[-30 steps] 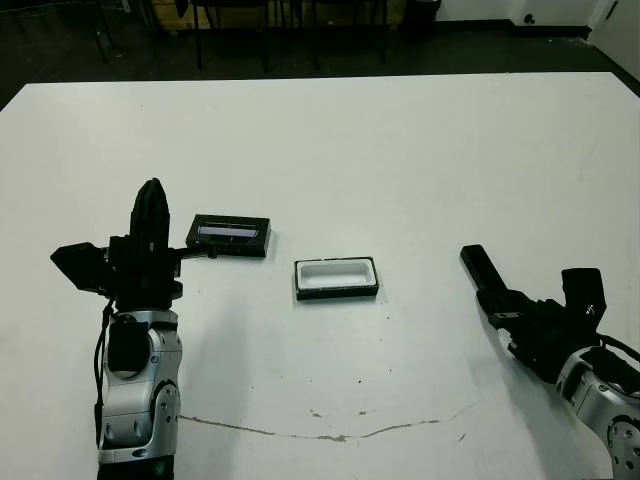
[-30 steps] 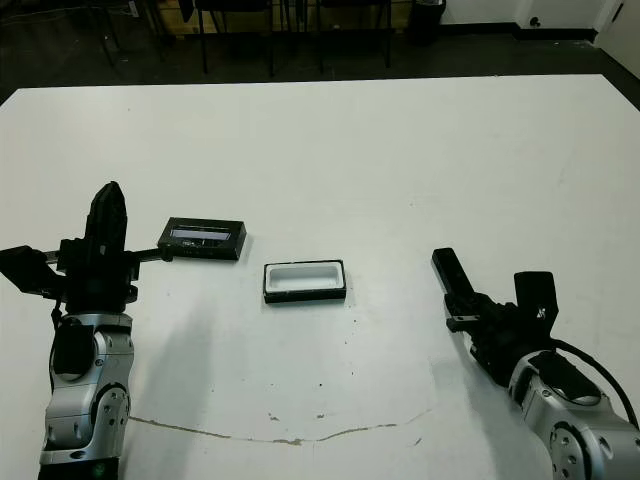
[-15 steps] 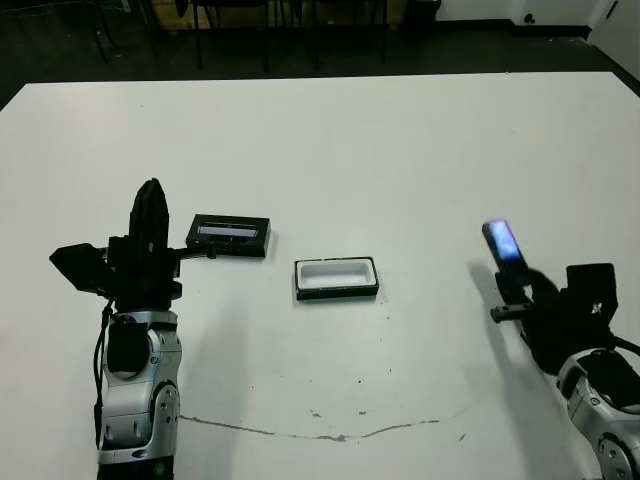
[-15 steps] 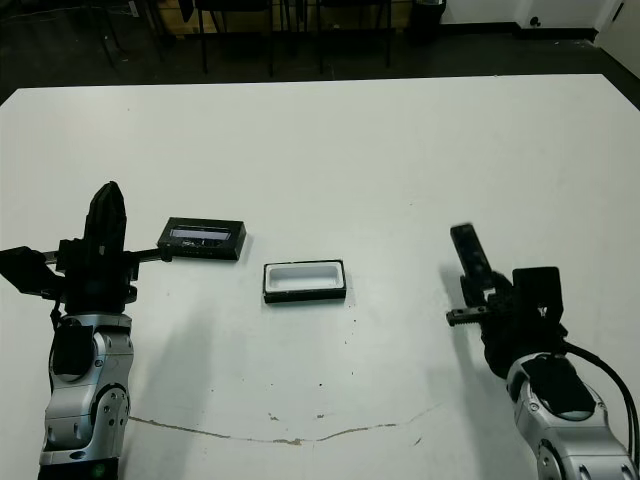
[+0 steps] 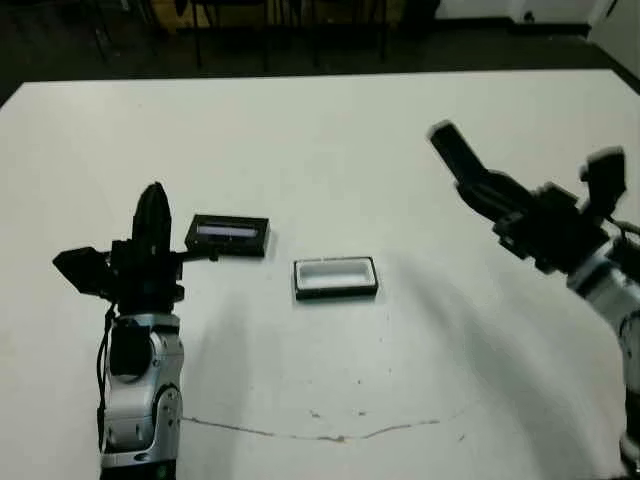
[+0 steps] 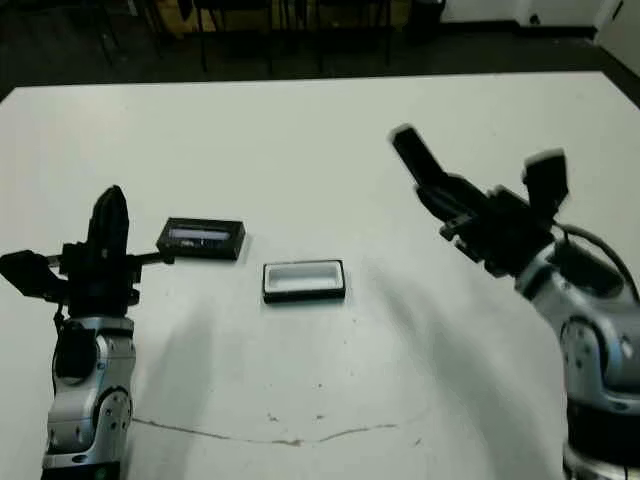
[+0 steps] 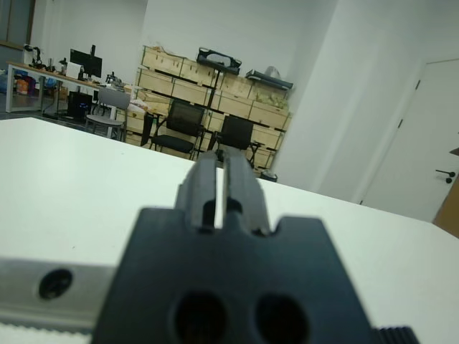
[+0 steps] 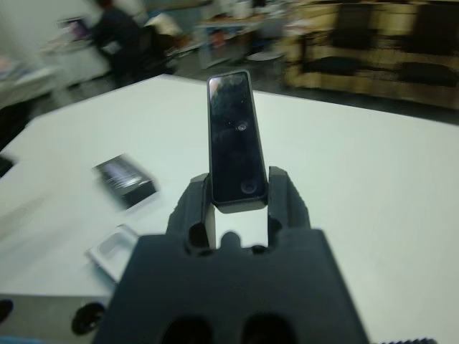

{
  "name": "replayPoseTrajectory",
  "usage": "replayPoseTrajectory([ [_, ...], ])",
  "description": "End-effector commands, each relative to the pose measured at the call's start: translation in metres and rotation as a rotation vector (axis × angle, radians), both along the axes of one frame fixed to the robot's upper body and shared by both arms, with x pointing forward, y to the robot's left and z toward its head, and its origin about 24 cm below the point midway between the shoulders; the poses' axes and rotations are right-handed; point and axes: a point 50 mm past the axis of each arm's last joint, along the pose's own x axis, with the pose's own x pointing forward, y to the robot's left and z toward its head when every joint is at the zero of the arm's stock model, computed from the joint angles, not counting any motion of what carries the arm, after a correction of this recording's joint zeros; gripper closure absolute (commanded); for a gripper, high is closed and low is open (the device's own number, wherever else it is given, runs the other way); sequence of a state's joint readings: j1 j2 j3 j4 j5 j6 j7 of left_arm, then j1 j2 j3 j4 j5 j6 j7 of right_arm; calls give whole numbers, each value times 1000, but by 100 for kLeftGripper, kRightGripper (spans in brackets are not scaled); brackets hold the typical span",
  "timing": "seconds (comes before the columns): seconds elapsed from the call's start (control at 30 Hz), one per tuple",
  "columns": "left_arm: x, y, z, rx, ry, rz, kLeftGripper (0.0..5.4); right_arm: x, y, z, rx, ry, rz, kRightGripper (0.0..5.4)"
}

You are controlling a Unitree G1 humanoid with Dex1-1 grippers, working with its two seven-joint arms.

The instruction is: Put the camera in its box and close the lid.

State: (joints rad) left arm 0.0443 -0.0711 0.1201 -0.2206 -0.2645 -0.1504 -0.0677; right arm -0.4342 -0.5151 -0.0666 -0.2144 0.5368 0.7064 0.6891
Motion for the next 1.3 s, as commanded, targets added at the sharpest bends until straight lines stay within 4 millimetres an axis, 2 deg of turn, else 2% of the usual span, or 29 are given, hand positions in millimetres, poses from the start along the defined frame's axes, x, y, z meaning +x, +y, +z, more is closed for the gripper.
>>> replayPoseTrajectory([
  [0.03,-2,2,-5,10,28,4,540,9,10,-1,-90,57,95,492],
  [0.23,-2,2,-5,14,21,6,540,22,29,-7,-233,54,358,492],
  [0.47,-2,0,-5,25,27,8,540,30,37,-18,-394,92,563,492],
  [0.87,-2,-1,-5,37,27,1,540,38,32,-25,-522,177,671,492],
  [1.3,-2,-1,-5,27,31,3,540,37,35,-32,-551,224,717,492],
])
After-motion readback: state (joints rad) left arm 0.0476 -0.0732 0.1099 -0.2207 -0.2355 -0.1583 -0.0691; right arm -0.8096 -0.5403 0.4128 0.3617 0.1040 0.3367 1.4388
